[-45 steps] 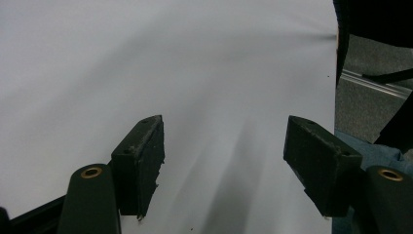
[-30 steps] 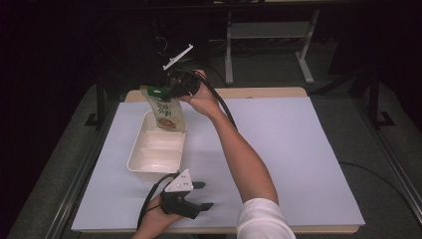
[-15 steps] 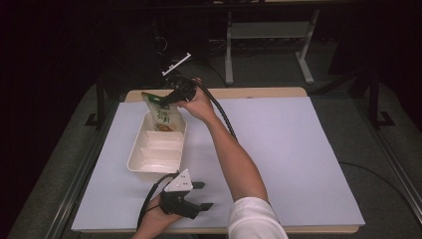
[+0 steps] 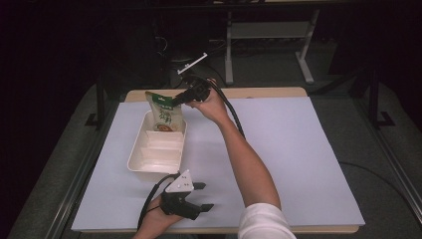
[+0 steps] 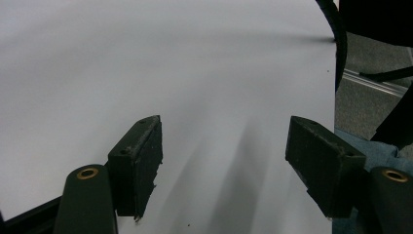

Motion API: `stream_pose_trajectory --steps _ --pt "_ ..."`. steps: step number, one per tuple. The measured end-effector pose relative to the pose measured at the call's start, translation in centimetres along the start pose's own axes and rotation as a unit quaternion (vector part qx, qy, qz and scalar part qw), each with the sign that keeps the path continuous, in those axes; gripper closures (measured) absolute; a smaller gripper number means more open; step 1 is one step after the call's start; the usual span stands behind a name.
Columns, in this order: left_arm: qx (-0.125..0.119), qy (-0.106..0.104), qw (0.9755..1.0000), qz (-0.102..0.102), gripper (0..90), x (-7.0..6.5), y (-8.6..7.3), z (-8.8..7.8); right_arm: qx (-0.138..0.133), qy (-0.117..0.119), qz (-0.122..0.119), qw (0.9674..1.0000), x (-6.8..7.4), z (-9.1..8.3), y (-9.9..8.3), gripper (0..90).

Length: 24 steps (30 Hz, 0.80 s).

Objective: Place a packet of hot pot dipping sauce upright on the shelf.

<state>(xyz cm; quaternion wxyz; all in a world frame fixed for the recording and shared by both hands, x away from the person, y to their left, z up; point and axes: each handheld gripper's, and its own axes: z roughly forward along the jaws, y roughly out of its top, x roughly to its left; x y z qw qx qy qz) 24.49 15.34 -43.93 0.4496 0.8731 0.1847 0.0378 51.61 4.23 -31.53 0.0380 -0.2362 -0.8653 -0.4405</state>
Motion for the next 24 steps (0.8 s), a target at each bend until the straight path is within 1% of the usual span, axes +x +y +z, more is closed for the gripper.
stream_pose_trajectory --steps 3,4,5,6,7,8,9,21,22,24 --pt "0.0 -0.001 1.0 0.0 29.0 0.0 0.0 0.0 -0.007 0.0 0.005 1.0 0.0 -0.9 -0.5 60.9" --pt "0.0 -0.001 1.0 0.0 28.9 -0.1 0.0 0.0 -0.013 -0.001 0.009 0.9999 0.0 -1.5 -0.8 59.4" --pt "0.0 -0.001 1.0 0.0 28.9 -0.1 0.0 0.0 -0.013 -0.001 0.009 0.9999 0.0 -1.5 -0.8 59.4" --pt "0.001 -0.001 1.0 0.002 28.8 -0.1 0.0 0.0 -0.013 -0.002 0.009 0.9999 0.1 -2.0 -1.2 57.8" --pt "0.002 -0.001 1.0 0.002 28.8 -0.1 0.0 0.0 -0.013 -0.002 0.009 0.9999 0.1 -2.0 -1.2 57.8" --pt "0.002 -0.001 1.0 0.003 28.7 -0.2 0.1 0.1 -0.016 -0.002 0.008 0.9998 0.2 -2.5 -1.5 56.6" --pt "0.002 -0.002 1.0 0.002 28.7 -0.2 0.1 0.1 -0.016 -0.002 0.008 0.9998 0.2 -2.5 -1.5 56.6" --pt "0.001 0.006 1.0 0.006 27.3 -0.3 0.1 0.0 -0.02 -0.002 0.011 0.9997 1.0 -5.3 -3.7 52.8" --pt "0.002 0.007 1.0 0.007 27.1 -0.3 0.1 0.0 -0.021 -0.002 0.011 0.9997 1.1 -5.8 -4.2 52.4" --pt "0.002 0.008 0.9999 0.008 27.1 -0.3 0.1 0.0 -0.022 -0.003 0.01 0.9997 1.2 -6.0 -4.3 52.1"
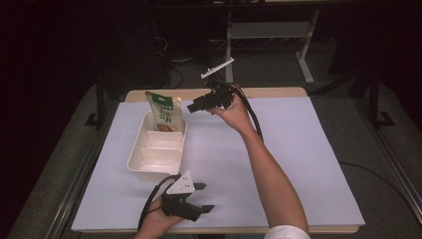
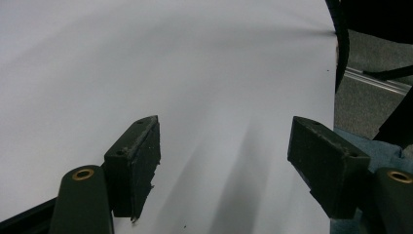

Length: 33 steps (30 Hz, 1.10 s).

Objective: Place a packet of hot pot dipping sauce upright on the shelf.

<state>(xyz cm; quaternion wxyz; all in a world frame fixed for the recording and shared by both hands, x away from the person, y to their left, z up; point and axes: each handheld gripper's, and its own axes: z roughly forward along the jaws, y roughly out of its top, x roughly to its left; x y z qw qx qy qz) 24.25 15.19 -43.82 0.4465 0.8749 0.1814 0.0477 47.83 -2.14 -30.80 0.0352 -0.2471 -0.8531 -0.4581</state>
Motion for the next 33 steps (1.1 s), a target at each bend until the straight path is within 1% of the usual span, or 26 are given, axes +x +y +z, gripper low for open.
stream_pose_trajectory --steps 1,4,5,9,14,16,18,28,31,32,33 --pt "0.0 0.002 1.0 -0.001 26.9 0.0 0.0 0.0 0.001 -0.001 0.003 1.0 0.1 -0.4 -0.4 51.4" --pt "-0.002 0.003 1.0 -0.004 26.7 0.1 0.0 -0.1 0.003 0.0 0.004 1.0 0.2 -0.7 -0.9 50.7" --pt "-0.002 0.003 1.0 -0.004 26.6 0.1 0.0 -0.1 0.003 0.001 0.007 1.0 0.2 -1.2 -1.4 50.0" --pt "0.0 0.004 1.0 -0.002 26.3 0.1 0.0 -0.1 0.003 0.001 0.01 0.9999 0.2 -1.7 -2.1 49.0" --pt "0.0 0.004 1.0 -0.004 25.8 0.1 -0.1 0.0 0.001 -0.003 0.016 0.9999 0.3 -2.8 -3.3 48.5" --pt "0.0 0.004 1.0 -0.004 25.8 0.1 -0.1 0.0 0.004 -0.002 0.021 0.9998 0.3 -3.2 -3.6 47.6" --pt "0.001 0.004 1.0 -0.004 25.7 0.1 -0.1 0.0 0.001 -0.004 0.02 0.9998 0.3 -3.8 -4.2 47.6" --pt "-0.001 0.006 1.0 -0.004 25.2 0.1 -0.1 0.0 -0.002 -0.009 0.03 0.9995 0.5 -5.2 -6.0 46.1" --pt "-0.001 0.008 1.0 -0.004 25.1 0.1 -0.1 0.0 -0.004 -0.01 0.029 0.9995 0.5 -5.5 -6.5 45.9" --pt "-0.001 0.008 1.0 -0.004 25.0 0.1 -0.1 -0.1 -0.002 -0.01 0.034 0.9994 0.5 -5.6 -6.6 45.4" --pt "-0.001 0.009 1.0 -0.004 24.9 0.1 -0.1 -0.1 -0.003 -0.01 0.032 0.9994 0.5 -5.8 -6.8 45.4"
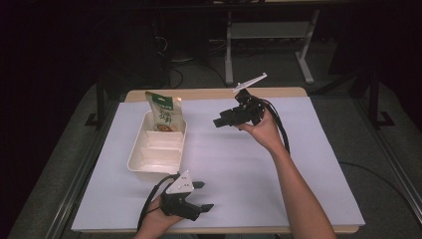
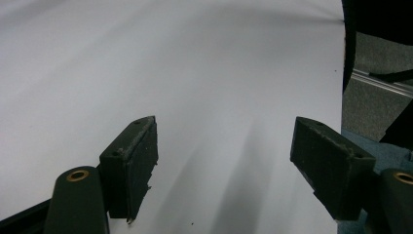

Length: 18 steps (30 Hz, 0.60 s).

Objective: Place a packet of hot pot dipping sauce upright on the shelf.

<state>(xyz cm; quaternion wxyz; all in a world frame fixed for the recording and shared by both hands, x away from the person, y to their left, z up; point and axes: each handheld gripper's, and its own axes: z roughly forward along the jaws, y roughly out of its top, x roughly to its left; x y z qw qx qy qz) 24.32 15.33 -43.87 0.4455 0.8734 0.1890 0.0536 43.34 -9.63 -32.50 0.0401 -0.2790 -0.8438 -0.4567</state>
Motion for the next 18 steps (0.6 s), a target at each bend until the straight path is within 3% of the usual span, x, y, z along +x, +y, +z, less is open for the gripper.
stream_pose_trajectory --steps 18 --pt "-0.002 0.001 1.0 -0.004 24.2 0.0 -0.1 0.1 -0.016 -0.005 0.025 0.9996 -0.6 -2.5 -4.0 43.6"
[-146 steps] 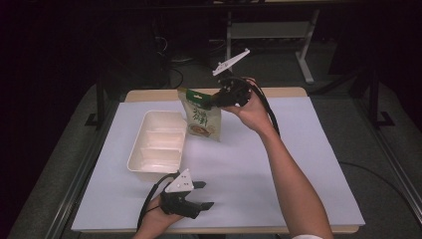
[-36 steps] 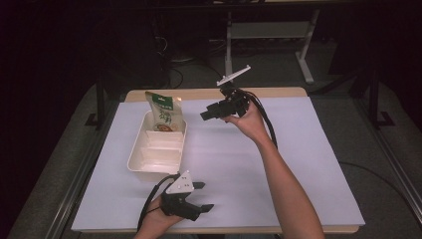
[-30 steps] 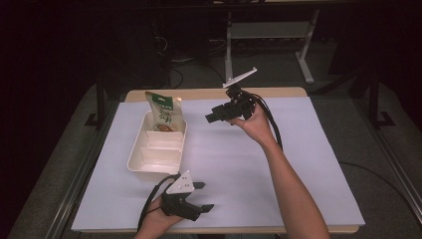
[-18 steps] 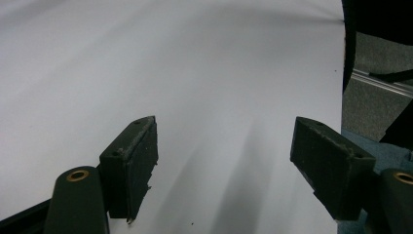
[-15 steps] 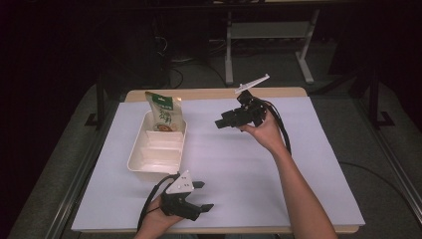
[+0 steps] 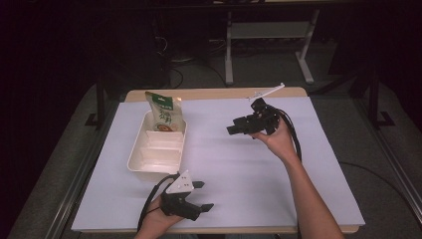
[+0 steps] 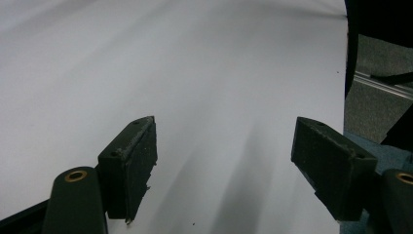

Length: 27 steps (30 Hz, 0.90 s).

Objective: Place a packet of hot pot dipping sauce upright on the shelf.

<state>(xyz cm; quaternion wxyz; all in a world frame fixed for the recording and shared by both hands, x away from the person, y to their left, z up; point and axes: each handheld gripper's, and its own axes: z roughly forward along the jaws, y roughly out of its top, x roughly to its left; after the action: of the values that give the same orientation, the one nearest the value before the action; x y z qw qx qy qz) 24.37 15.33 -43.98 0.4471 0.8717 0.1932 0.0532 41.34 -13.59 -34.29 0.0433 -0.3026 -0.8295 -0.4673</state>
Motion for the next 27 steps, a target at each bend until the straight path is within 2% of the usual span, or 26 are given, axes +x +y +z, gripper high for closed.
stream_pose_trajectory --steps 27 --pt "-0.003 0.006 1.0 -0.006 23.5 0.3 -0.1 -0.1 0.001 -0.005 0.024 0.9997 0.1 -2.8 -5.4 40.0"
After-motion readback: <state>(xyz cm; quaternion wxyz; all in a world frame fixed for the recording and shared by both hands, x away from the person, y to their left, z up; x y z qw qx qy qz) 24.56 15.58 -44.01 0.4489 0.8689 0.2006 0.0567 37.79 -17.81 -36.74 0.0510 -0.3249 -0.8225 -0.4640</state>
